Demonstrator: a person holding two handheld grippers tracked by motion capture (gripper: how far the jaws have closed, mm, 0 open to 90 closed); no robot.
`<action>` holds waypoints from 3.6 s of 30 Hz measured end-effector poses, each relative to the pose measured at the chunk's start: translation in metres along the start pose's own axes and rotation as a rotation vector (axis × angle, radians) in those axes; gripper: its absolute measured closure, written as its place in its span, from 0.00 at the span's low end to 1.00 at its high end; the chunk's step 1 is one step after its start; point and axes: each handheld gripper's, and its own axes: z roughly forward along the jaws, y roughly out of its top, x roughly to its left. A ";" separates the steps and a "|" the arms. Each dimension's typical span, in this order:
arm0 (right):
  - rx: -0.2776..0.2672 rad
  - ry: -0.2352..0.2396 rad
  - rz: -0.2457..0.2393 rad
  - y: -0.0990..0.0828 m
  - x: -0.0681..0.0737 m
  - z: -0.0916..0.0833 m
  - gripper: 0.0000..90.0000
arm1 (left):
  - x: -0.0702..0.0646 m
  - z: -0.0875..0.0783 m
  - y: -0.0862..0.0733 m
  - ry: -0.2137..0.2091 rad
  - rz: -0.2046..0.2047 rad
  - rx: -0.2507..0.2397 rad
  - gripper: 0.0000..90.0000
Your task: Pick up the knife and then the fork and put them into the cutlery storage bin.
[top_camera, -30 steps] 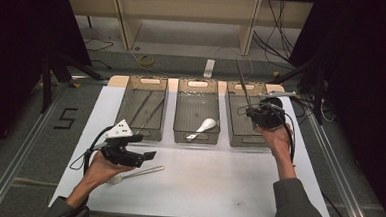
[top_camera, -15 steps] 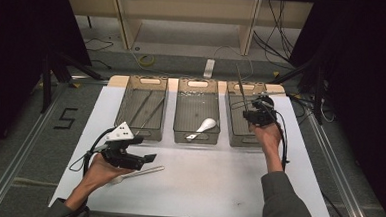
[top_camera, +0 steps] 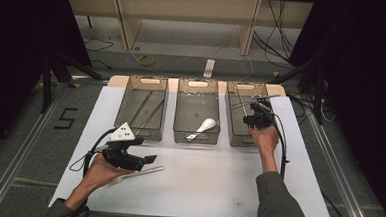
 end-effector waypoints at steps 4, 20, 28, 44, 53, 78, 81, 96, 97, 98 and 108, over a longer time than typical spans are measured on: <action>-0.055 0.026 -0.003 0.005 0.004 -0.012 0.72 | 0.000 0.001 0.000 -0.003 0.002 0.008 0.23; -0.142 0.240 -0.166 -0.026 0.020 -0.061 0.42 | 0.008 0.007 0.006 0.038 -0.009 0.143 0.24; -0.207 0.331 -0.269 -0.079 0.035 -0.086 0.34 | 0.009 0.014 0.006 0.078 0.024 0.312 0.29; -0.257 0.371 -0.273 -0.129 0.039 -0.096 0.32 | 0.018 0.026 -0.014 0.074 0.019 0.629 0.51; -0.275 0.379 -0.275 -0.141 0.043 -0.103 0.29 | 0.015 0.033 -0.020 0.055 0.022 0.697 0.65; -0.261 0.376 -0.286 -0.146 0.045 -0.103 0.30 | 0.012 0.039 -0.025 0.020 0.068 0.763 0.93; -0.264 0.378 -0.291 -0.146 0.046 -0.103 0.30 | 0.014 0.038 -0.026 0.007 0.068 0.754 0.94; -0.272 0.406 -0.317 -0.146 0.051 -0.104 0.30 | -0.006 0.032 -0.004 -0.129 0.033 0.682 0.94; -0.275 0.413 -0.323 -0.146 0.053 -0.105 0.30 | -0.010 0.034 -0.002 -0.142 0.040 0.674 0.94; -0.277 0.420 -0.333 -0.146 0.056 -0.106 0.30 | -0.014 0.035 0.001 -0.155 0.045 0.668 0.94; -0.286 0.486 -0.466 -0.151 0.089 -0.112 0.30 | -0.040 0.054 0.020 -0.270 0.100 0.664 0.94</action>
